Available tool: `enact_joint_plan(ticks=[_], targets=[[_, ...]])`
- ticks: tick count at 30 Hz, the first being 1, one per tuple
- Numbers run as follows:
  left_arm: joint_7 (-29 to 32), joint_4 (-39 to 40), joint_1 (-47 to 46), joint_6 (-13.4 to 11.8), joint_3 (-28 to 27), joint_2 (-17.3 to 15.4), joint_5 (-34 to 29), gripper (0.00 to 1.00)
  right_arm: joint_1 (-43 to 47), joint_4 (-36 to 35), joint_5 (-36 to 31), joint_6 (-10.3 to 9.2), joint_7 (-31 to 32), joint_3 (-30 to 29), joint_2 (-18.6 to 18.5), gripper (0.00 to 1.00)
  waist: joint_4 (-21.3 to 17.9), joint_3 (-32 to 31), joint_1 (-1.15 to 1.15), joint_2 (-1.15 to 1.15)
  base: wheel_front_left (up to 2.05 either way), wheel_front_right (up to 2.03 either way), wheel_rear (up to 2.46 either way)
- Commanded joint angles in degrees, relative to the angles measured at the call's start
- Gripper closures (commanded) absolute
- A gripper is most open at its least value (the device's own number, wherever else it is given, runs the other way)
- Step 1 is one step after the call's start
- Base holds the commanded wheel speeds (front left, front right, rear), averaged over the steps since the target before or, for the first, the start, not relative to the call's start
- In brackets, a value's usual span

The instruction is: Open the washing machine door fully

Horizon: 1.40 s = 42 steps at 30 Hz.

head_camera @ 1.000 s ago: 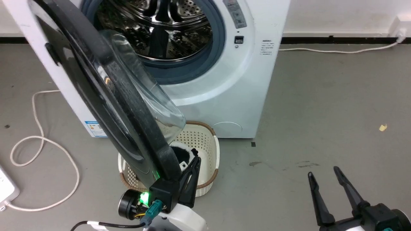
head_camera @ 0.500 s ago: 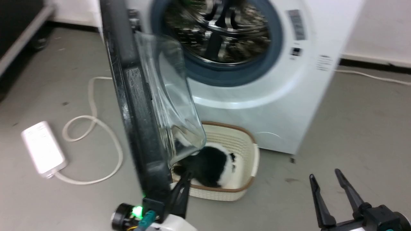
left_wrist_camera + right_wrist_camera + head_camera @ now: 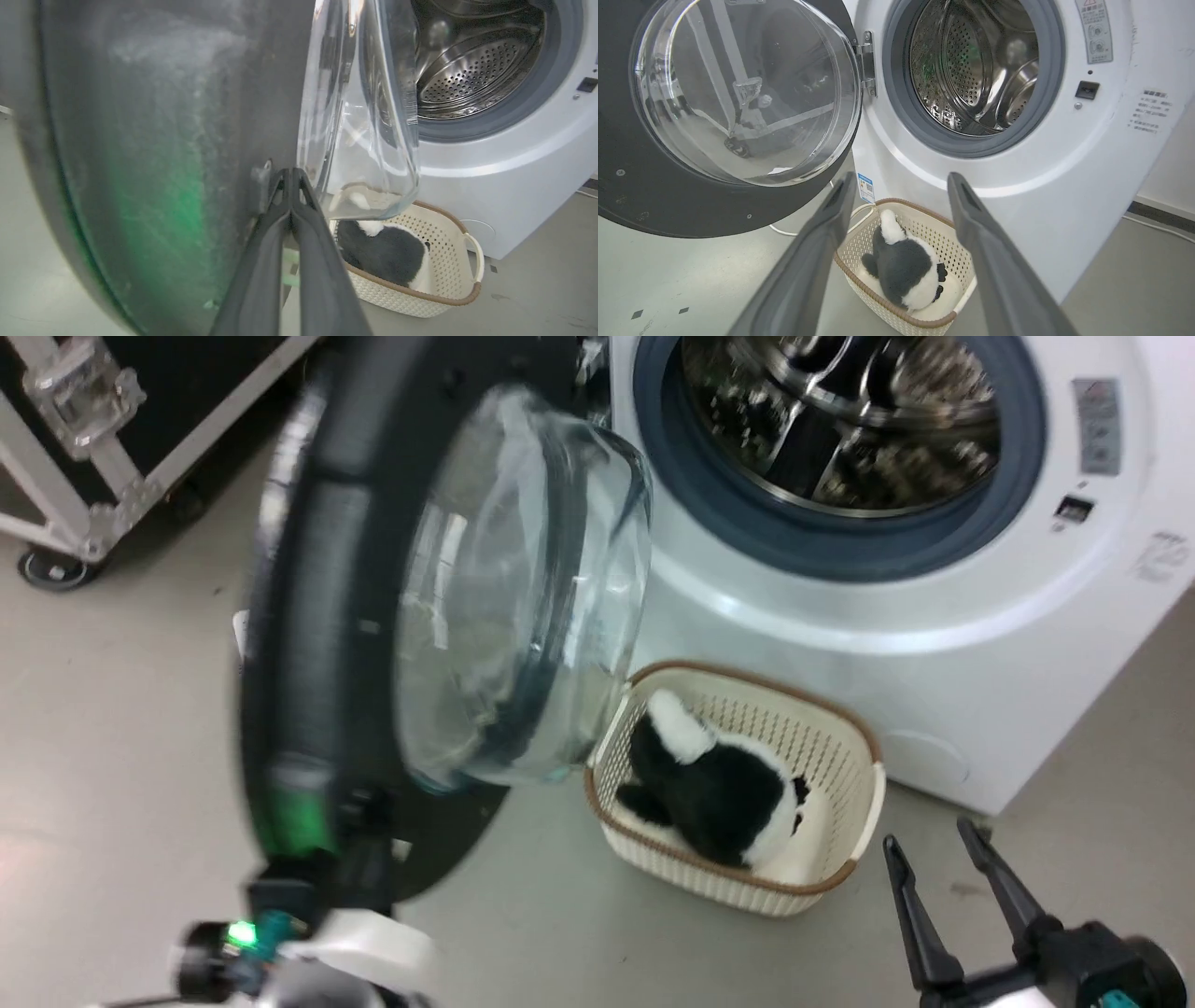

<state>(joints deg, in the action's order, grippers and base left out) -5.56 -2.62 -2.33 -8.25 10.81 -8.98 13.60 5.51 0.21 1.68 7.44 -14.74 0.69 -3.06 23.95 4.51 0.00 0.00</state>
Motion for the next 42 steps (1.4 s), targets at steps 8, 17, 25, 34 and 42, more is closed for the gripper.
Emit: enact_joint_plan(ticks=[8, 17, 25, 34, 42], targets=[[0.37, -4.18, -5.65, -0.57, -9.85, -5.95, 5.34, 1.00, -3.55, -0.47, -2.86, 0.05, 0.28, 0.67, 0.18, 0.00, -1.20, 6.72, 0.00, 0.00, 0.00, 0.00, 0.00], [-0.68, -16.77, -14.57, 2.22, -20.22, -12.52, 13.87, 1.00, -6.26, -2.03, -5.44, 0.05, 1.33, -0.68, 0.18, 0.00, -4.45, 11.98, 0.00, 0.00, 0.00, 0.00, 0.00], [-2.52, -28.86, -22.79, 3.77, -23.31, -18.19, 15.53, 1.00, -6.63, -3.05, -6.29, 0.05, 1.97, -0.73, -1.12, 0.00, -6.80, 14.44, 0.00, 0.00, 0.00, 0.00, 0.00], [-6.87, -35.79, -24.62, 6.41, -21.99, -19.04, 14.65, 1.00, -6.43, -2.58, -5.72, 0.05, 1.39, -0.65, -1.01, 0.00, -8.03, 12.18, 0.00, 0.00, 0.00, 0.00, 0.00], [-8.97, -31.14, -20.18, 6.85, -18.33, -15.52, 11.17, 1.00, -6.08, -1.67, -5.06, 0.05, 0.17, -2.80, -0.38, 0.00, -10.46, 5.39, 0.00, 0.00, 0.00, 0.00, 0.00]])
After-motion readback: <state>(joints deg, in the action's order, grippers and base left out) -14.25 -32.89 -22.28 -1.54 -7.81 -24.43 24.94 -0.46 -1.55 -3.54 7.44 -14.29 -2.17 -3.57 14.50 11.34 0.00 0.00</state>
